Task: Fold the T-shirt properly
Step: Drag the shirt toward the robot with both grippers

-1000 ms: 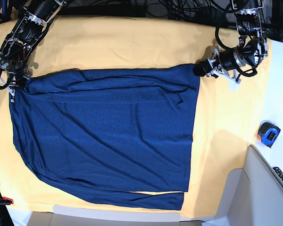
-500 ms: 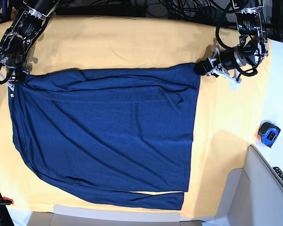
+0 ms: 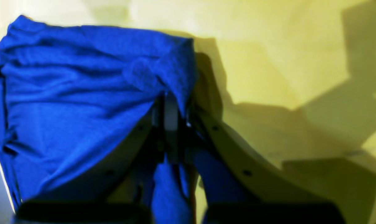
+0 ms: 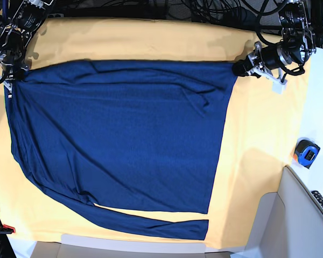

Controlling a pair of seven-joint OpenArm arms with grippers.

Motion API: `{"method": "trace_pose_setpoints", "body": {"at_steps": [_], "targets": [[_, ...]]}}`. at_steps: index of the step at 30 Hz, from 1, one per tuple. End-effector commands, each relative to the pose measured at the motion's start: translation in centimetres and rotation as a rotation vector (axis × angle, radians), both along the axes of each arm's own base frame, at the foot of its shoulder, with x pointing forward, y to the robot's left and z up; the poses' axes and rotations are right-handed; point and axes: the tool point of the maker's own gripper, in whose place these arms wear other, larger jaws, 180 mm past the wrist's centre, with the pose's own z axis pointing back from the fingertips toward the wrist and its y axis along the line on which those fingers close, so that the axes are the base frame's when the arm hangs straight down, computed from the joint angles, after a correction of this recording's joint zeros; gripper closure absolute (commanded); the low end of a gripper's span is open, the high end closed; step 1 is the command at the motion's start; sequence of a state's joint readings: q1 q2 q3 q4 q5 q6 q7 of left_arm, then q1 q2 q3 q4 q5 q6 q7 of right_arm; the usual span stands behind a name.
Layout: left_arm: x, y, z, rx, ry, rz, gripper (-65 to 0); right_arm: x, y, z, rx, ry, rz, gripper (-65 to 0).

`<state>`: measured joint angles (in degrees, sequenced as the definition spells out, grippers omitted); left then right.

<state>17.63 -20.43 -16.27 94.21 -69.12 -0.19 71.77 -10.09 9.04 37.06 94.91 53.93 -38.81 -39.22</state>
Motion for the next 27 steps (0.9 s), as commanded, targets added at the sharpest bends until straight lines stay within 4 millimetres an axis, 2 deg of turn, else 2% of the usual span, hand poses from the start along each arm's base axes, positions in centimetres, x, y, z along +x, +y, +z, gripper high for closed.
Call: {"method": "trace_pose_setpoints", "body": {"at_steps": [1, 5, 15, 27], "targets": [[0.2, 0.8, 0.8, 0.006, -0.017, 0.006, -0.1, -0.2, -1.3, 1.1, -0.059, 0.0, -0.007, 0.0], [-0.5, 1.5, 0.8, 0.017, -0.009, 0.024, -0.1, -1.3, -1.9, 0.9, -0.077, 0.033, -0.002, 0.0], [-3.0, 0.7, 1.2, 0.041, 0.004, -0.011, -0.1, -4.5, -1.7, -0.6, -0.087, 0.11, 0.029, 0.0], [-6.1, 0.6, 0.2, 0.043, 0.071, -0.012, -0.1, -9.0, -1.4, -2.3, -0.087, 0.215, 0.059, 0.0]]}}
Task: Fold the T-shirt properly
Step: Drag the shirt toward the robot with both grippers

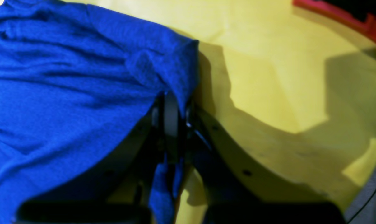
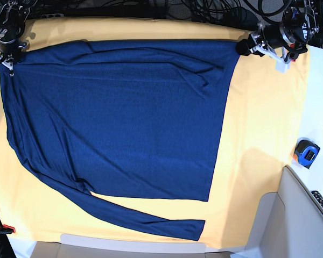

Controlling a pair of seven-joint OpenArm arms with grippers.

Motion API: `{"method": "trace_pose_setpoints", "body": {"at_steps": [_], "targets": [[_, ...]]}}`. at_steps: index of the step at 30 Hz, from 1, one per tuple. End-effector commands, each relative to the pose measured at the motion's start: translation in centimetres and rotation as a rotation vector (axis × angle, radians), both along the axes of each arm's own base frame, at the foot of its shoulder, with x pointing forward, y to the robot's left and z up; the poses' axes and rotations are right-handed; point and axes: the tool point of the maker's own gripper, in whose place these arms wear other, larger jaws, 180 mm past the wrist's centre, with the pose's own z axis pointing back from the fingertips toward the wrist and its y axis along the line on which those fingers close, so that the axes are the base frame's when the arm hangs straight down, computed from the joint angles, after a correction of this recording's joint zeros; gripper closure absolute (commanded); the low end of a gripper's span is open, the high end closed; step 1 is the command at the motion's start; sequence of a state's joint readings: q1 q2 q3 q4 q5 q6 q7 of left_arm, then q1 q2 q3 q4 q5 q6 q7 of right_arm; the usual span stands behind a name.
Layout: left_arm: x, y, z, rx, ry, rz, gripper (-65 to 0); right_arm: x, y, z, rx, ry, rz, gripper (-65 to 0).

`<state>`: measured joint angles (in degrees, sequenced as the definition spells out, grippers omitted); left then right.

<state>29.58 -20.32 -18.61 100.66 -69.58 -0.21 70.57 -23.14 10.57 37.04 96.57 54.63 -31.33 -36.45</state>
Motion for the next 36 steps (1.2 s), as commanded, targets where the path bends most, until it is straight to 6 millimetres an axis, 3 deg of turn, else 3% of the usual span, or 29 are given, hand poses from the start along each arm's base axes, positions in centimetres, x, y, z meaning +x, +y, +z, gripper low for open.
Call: {"method": "trace_pose_setpoints", "body": {"at_steps": [1, 5, 16, 29, 36], "targets": [[0.0, 0.2, 0.5, 0.002, -0.006, -0.01, -0.1, -2.9, 0.0, -1.3, 0.028, 0.094, -0.054, 0.0], [-0.1, 0.4, 0.5, 0.008, -0.01, -0.001, -0.1, -4.7, 0.2, -1.9, 0.034, 0.135, -0.058, 0.0], [-2.9, 0.8, -0.5, 0.026, 0.046, 0.022, -0.1, -8.3, 0.7, -2.9, 0.043, 0.214, -0.064, 0.0], [-4.4, 0.7, -0.9, 0.024, 0.081, 0.021, -0.1, -9.4, 0.8, -2.9, 0.03, 0.237, -0.016, 0.0], [-4.6, 0.1, -0.6, 0.024, 0.024, -0.065, -0.1, -10.0, 0.9, -3.1, 0.036, 0.248, -0.019, 0.0]]}}
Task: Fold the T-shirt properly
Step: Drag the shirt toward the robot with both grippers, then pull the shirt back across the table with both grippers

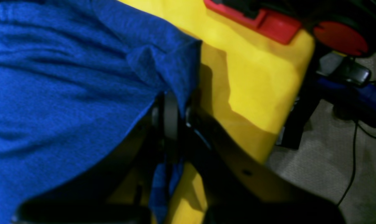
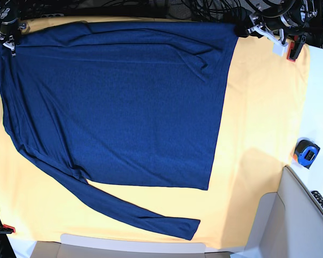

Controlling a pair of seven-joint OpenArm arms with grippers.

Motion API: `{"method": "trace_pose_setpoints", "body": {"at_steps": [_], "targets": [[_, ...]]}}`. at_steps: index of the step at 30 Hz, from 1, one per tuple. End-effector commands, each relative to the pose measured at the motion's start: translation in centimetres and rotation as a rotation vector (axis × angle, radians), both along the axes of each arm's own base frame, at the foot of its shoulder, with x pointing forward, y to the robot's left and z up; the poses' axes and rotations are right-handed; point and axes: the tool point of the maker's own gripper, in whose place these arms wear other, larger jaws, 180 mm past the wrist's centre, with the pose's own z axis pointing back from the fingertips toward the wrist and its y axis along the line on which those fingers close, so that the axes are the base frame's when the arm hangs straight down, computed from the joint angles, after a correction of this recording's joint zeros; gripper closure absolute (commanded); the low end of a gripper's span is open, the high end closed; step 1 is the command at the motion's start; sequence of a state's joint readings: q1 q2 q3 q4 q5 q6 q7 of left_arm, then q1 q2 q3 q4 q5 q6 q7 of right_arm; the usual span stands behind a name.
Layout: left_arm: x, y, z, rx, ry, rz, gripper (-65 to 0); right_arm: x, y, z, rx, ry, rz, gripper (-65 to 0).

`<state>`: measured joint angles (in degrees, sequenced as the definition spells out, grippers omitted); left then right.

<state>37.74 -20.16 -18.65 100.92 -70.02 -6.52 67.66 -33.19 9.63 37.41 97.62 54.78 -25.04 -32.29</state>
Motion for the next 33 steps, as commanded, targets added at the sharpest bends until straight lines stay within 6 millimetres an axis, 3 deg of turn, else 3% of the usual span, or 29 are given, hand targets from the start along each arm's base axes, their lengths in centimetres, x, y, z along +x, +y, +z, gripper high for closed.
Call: {"method": "trace_pose_setpoints", "body": {"at_steps": [1, 8, 14, 17, 24, 28, 33], "targets": [[0.0, 0.4, 0.4, 0.014, -0.005, -0.012, -0.1, -4.7, 1.2, -2.6, 0.107, 0.161, -0.096, 0.0], [0.0, 0.4, 0.4, 0.012, -0.01, -0.017, -0.1, -5.3, 0.8, -1.9, 0.089, 0.164, -0.098, 0.0], [0.4, 0.1, 0.7, 0.011, -0.045, -0.054, -0.1, -4.5, 0.5, -1.1, 0.072, 0.139, -0.091, 0.0], [0.7, -0.1, 0.9, 0.01, -0.072, -0.081, -0.1, -3.1, 0.5, -0.6, 0.068, 0.102, -0.084, 0.0], [4.6, -0.5, 2.1, 0.009, -0.182, -0.107, -0.1, 1.1, 0.9, 0.0, 0.079, 0.006, -0.071, 0.0], [7.4, -0.6, 3.1, 0.01, -0.248, -0.112, -0.1, 4.3, 1.1, 0.8, 0.089, -0.071, -0.065, 0.0], [10.1, -0.5, 4.4, 0.016, -0.317, -0.11, -0.1, 9.7, 2.8, 2.0, 0.196, -0.175, -0.018, 0.0]]}}
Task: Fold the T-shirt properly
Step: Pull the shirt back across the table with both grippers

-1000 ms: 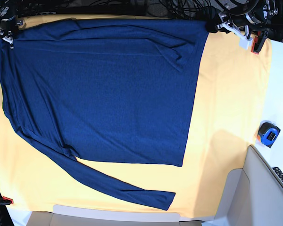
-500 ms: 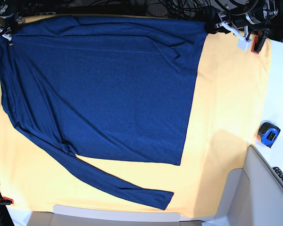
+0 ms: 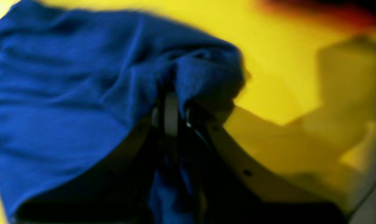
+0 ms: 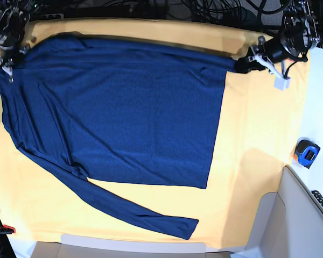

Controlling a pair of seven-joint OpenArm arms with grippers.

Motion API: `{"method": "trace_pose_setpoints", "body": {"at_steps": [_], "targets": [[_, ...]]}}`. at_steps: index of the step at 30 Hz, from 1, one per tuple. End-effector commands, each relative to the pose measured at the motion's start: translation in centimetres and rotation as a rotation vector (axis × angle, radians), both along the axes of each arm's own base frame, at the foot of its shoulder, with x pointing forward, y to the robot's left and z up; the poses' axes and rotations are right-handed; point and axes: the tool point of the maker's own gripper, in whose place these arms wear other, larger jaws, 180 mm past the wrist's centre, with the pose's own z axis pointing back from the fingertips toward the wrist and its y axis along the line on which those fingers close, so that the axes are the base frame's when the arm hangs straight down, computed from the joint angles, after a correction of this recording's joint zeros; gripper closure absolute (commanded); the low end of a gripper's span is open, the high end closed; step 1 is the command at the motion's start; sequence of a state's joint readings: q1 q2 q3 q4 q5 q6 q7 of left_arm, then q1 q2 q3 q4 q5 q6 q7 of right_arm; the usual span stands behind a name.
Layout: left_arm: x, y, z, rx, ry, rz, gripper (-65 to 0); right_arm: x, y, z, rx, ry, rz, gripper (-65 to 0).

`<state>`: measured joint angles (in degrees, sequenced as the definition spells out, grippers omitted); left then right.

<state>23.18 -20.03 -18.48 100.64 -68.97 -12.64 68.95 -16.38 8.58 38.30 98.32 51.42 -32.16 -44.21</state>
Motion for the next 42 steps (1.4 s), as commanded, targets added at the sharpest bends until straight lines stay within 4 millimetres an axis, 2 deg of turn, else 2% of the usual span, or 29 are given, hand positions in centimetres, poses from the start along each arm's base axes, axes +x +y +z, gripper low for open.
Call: {"method": "trace_pose_setpoints", "body": {"at_steps": [1, 5, 8, 13, 18, 23, 27, 30, 33, 37, 42], "targets": [[0.8, 0.2, 0.9, 0.005, -0.035, -0.011, -0.1, 1.6, 1.0, 0.7, 0.046, -0.043, 0.038, 0.0], [2.8, 0.2, 2.0, 0.005, -0.087, -0.009, -0.1, 5.3, 2.5, 2.0, 0.112, -0.127, 0.065, 0.0], [3.8, 0.2, 2.6, 0.004, -0.113, -0.007, -0.1, 6.9, 2.9, 2.1, 0.141, -0.16, 0.06, 0.0], [5.0, 0.5, 2.8, -0.003, -0.13, 0.006, -0.1, 7.3, 3.1, 0.8, 0.182, -0.145, 0.041, 0.0], [5.7, 1.2, 1.8, -0.024, -0.103, 0.037, -0.1, 7.0, 2.8, 0.4, 0.186, -0.138, 0.027, 0.0], [6.2, 1.4, 1.8, -0.028, -0.106, 0.046, -0.1, 7.2, 2.6, 1.1, 0.174, -0.152, 0.029, 0.0], [6.5, 1.4, 2.0, -0.025, -0.115, 0.045, -0.1, 7.6, 2.5, 3.5, 0.121, -0.199, 0.053, 0.0], [6.5, 1.4, 2.0, -0.025, -0.115, 0.045, -0.1, 6.6, 2.5, 4.7, 0.075, -0.204, 0.069, 0.0], [6.5, 1.4, 2.0, -0.025, -0.115, 0.045, -0.1, 4.7, 1.6, 5.7, 0.03, -0.202, 0.042, 0.0], [6.4, 1.5, 1.9, -0.024, -0.11, 0.045, -0.1, 2.2, 0.9, 6.0, 0.04, -0.179, -0.063, 0.0], [6.3, 1.5, 1.9, -0.025, -0.109, 0.045, -0.2, 1.6, 0.5, 6.1, 0.047, -0.17, -0.101, 0.0]]}}
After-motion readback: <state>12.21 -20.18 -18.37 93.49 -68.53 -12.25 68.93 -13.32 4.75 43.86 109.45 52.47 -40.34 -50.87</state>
